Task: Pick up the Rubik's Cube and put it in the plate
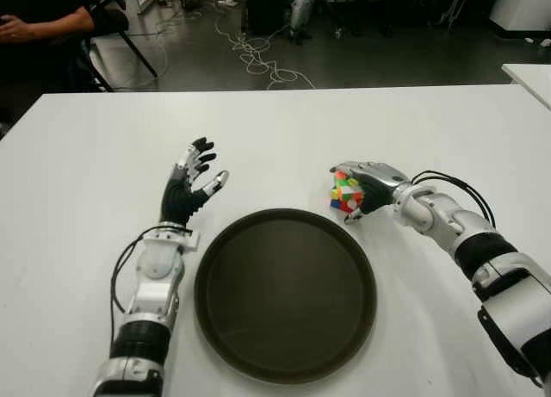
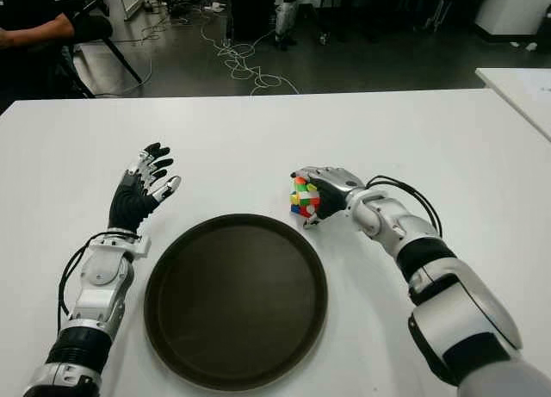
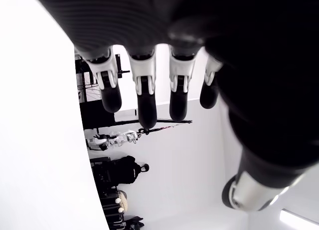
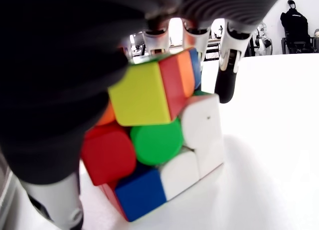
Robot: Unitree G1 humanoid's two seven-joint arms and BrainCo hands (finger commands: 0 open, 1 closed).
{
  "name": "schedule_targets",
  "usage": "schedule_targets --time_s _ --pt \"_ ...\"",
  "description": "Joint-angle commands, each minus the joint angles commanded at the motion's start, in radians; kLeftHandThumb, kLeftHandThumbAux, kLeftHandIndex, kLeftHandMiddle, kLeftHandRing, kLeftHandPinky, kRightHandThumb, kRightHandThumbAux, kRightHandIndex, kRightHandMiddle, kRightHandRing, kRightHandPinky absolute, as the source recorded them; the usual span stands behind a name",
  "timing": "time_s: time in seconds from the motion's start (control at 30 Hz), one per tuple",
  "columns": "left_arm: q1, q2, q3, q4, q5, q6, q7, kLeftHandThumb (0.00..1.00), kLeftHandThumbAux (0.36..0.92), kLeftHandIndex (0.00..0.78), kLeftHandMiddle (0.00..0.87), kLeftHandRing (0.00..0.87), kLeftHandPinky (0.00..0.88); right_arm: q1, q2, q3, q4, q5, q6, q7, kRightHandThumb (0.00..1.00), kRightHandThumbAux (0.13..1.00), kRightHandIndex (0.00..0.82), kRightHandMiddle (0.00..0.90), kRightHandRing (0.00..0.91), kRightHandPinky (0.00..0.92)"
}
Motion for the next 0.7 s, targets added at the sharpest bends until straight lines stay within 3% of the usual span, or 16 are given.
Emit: schedule_targets --time_s 0.07,0.2,0.23,0.3,0.37,0.47,0.7 --pt "0.0 0.002 -0.002 0.008 0.006 -0.012 0.002 0.042 0.675 0.093 0.17 0.154 0.12 0.002 -0.001 0.001 -0.003 -0.004 0.003 -0.012 0.0 0.795 0.111 0.167 0.217 0.269" --pt "-0.003 0.002 -0.002 0.018 0.014 -0.027 0.007 0.04 0.658 0.083 0.158 0.145 0.121 0.005 -0.002 0.002 -0.008 -0.012 0.013 -0.041 0.005 0.89 0.18 0.243 0.289 0.362" --pt "-0.003 0.002 -0.002 0.019 0.015 -0.03 0.008 0.041 0.657 0.082 0.156 0.144 0.122 0.005 -0.003 0.003 -0.009 -0.013 0.014 -0.047 0.247 0.838 0.259 0.279 0.325 0.399" --pt "-0.003 0.002 -0.001 0.022 0.018 -0.036 0.009 0.042 0.655 0.08 0.153 0.142 0.121 0.008 -0.003 0.004 -0.011 -0.015 0.017 -0.063 0.461 0.791 0.33 0.327 0.37 0.442" --pt "-0.003 0.003 -0.001 0.027 0.02 -0.043 0.011 0.043 0.65 0.078 0.15 0.139 0.119 0.01 -0.003 0.004 -0.012 -0.019 0.022 -0.079 0.597 0.761 0.376 0.379 0.416 0.484" --pt "-0.006 0.006 -0.002 0.038 0.023 -0.057 0.011 0.044 0.637 0.077 0.148 0.137 0.12 0.012 0.0 0.005 -0.012 -0.026 0.03 -0.112 0.663 0.746 0.4 0.443 0.48 0.529" --pt "-0.008 0.01 -0.001 0.048 0.022 -0.065 0.006 0.047 0.636 0.078 0.144 0.129 0.114 0.017 0.006 0.001 -0.01 -0.029 0.036 -0.163 0.691 0.739 0.412 0.494 0.532 0.563"
